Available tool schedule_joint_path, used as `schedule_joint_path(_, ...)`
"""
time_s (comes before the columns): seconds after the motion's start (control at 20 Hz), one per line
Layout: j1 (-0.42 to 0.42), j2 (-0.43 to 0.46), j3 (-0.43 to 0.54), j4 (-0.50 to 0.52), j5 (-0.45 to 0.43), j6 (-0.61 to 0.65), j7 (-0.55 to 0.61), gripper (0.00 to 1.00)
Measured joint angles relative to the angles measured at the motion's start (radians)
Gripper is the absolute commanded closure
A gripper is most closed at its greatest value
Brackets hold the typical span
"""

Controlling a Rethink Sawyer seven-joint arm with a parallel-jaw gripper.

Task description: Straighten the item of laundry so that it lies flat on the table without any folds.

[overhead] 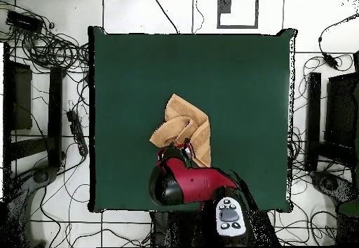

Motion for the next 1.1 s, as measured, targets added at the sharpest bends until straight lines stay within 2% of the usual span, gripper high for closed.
schedule_joint_path(1.1, -0.07, 0.089, 0.028, -0.006, -0.027, -0.062, 0.0, 0.0)
